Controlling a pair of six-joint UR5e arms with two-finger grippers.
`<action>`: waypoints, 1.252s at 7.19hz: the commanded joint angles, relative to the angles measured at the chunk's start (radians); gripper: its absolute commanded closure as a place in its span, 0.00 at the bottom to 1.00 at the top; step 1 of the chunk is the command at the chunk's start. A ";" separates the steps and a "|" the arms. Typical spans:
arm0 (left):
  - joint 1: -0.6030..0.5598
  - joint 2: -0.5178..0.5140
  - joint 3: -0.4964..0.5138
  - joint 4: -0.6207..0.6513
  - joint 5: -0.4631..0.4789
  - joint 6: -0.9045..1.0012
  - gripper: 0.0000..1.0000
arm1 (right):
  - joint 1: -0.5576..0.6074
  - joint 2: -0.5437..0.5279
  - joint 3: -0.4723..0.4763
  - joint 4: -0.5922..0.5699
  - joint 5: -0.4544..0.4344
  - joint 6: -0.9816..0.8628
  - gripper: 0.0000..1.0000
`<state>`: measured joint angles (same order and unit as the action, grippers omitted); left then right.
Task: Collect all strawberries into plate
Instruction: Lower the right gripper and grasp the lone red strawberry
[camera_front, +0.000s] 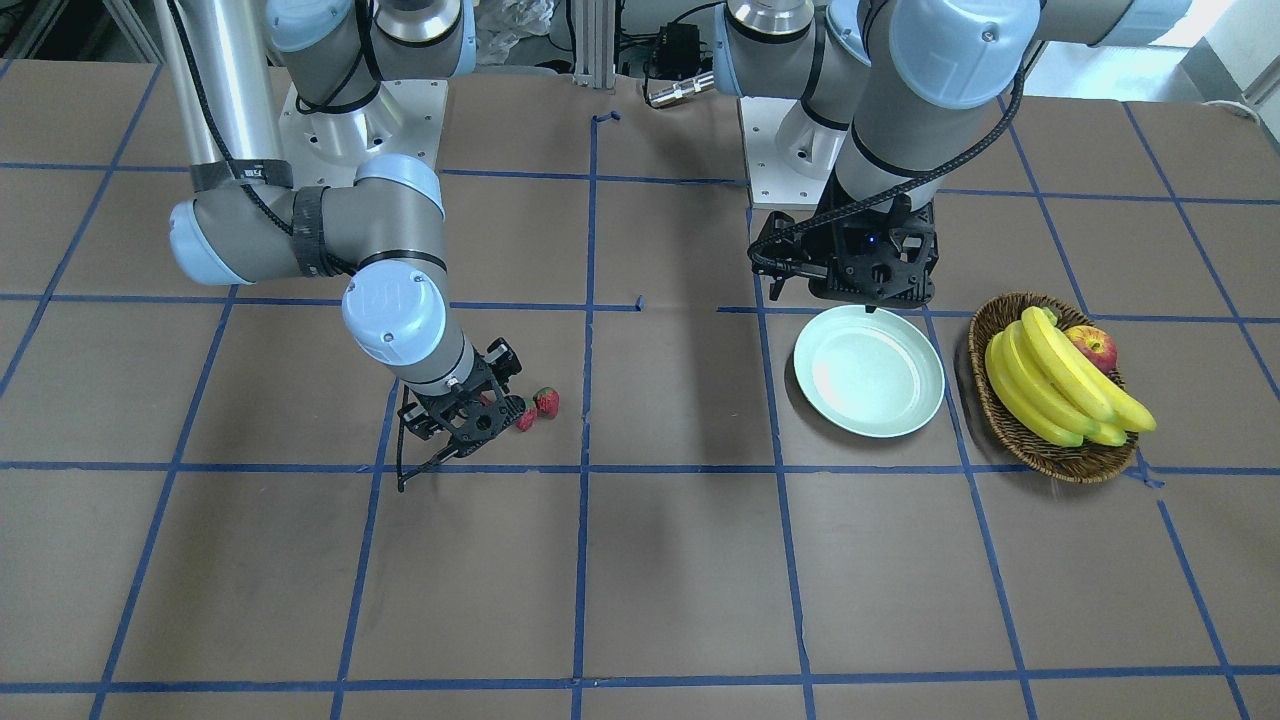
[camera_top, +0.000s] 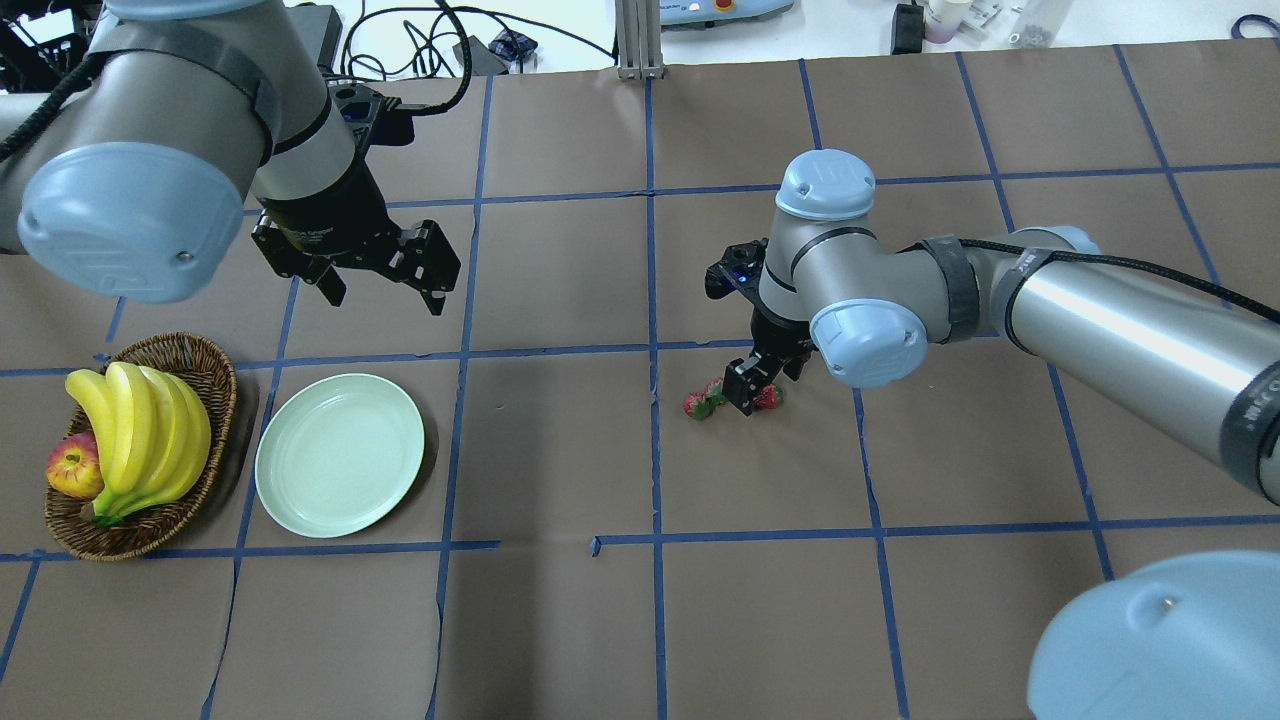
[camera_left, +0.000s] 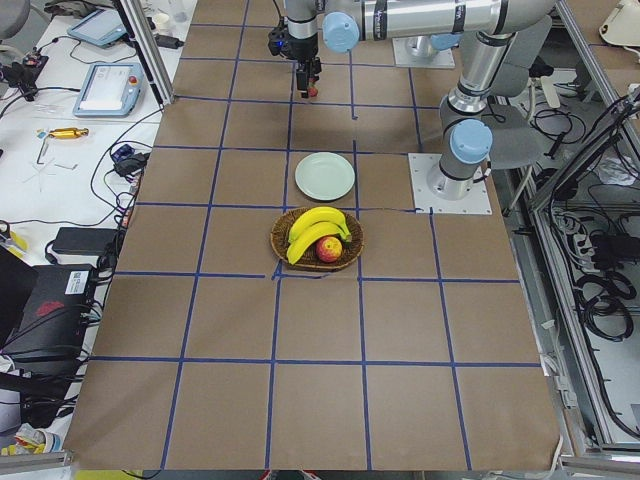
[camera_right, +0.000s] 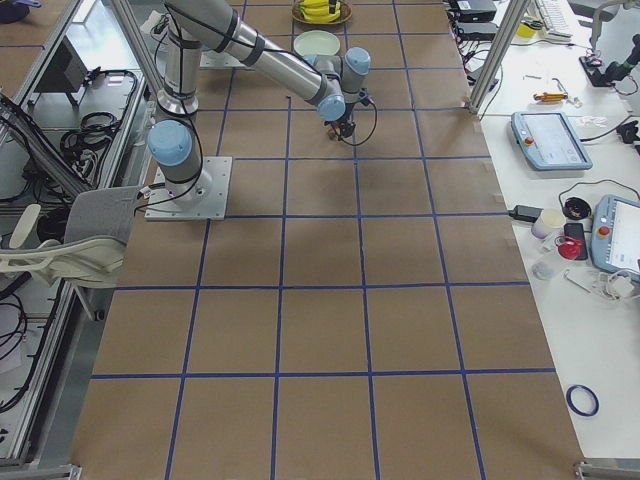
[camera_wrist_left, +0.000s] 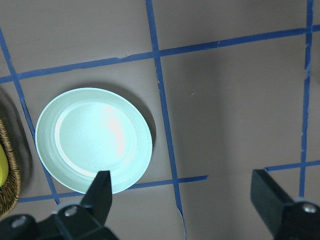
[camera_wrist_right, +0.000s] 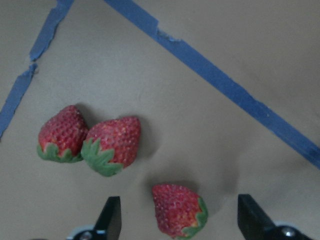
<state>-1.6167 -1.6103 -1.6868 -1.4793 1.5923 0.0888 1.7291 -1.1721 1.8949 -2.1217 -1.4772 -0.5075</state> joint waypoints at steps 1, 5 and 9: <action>0.000 0.001 -0.001 0.001 0.000 0.000 0.00 | 0.006 0.000 0.003 -0.003 -0.002 0.001 0.60; 0.000 0.003 0.001 0.002 0.003 0.000 0.00 | 0.024 -0.001 -0.008 -0.003 -0.021 0.009 1.00; 0.011 0.004 0.007 0.002 0.008 0.011 0.00 | 0.009 -0.073 -0.212 0.184 -0.163 -0.010 1.00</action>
<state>-1.6091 -1.6071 -1.6832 -1.4772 1.5985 0.0937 1.7393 -1.2284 1.7582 -2.0013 -1.6402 -0.5253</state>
